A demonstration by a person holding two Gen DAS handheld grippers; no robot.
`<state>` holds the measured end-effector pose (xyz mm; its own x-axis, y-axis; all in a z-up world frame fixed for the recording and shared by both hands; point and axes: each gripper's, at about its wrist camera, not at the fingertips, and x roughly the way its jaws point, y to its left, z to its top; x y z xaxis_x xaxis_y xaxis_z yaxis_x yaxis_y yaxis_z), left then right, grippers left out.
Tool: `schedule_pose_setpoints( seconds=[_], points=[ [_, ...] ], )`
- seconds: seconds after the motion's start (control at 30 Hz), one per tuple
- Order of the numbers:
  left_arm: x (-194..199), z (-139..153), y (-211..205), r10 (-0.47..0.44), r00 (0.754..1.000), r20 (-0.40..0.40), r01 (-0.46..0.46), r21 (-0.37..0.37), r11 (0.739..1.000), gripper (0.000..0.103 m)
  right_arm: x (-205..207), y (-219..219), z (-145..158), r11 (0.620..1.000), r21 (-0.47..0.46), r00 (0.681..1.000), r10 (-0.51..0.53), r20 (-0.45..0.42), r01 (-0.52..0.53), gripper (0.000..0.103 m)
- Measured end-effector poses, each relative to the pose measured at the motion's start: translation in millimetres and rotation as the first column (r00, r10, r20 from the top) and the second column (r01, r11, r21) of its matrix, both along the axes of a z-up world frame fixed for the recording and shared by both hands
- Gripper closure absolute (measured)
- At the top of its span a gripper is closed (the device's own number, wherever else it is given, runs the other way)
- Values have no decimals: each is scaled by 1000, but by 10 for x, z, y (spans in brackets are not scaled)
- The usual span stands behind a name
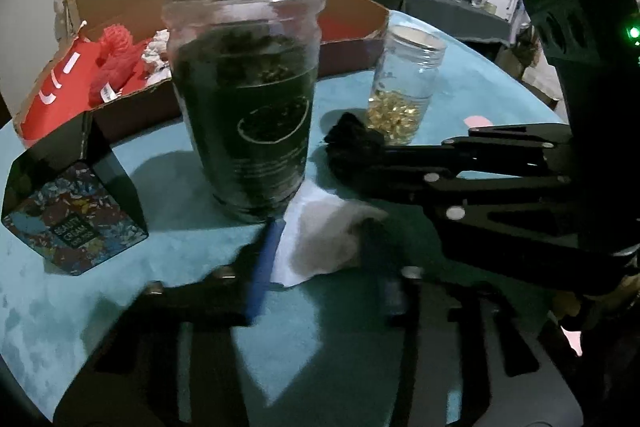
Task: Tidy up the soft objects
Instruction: 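Grasp the white tissue with the left tool while the right tool grasps the black scrunchie, then carry the white tissue and black scrunchie over the cardboard box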
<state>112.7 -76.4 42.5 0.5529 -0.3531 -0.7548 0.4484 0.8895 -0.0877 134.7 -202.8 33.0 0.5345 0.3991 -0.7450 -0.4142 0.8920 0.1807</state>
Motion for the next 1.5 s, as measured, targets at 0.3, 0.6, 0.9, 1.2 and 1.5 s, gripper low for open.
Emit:
schedule_pose_setpoints(
  seconds=[0.3, 0.6, 0.9, 1.2, 1.5],
  points=[
    [-91, 94, 140, 0, 1000, -4, 0, -27, 1000, 80, -143, -84, 155, 999, 37, 999, 17, 42, -19, 88],
    [-144, 295, 296, 40, 999, 13, -41, 15, 999, 80, -328, -205, 239, 1000, 26, 999, 8, 50, -9, 88],
    [-105, 519, 417, 39, 998, 54, -45, 107, 993, 80, -412, -334, 262, 1000, 11, 998, -15, 54, 14, 88],
    [-2, 644, 441, 7, 999, 48, -17, 206, 978, 80, -429, -556, 244, 998, -16, 997, -64, 47, 64, 88],
    [220, 750, 461, -3, 999, 45, -9, 263, 965, 80, -328, -764, 274, 993, -42, 993, -111, 46, 113, 87]
  ],
)
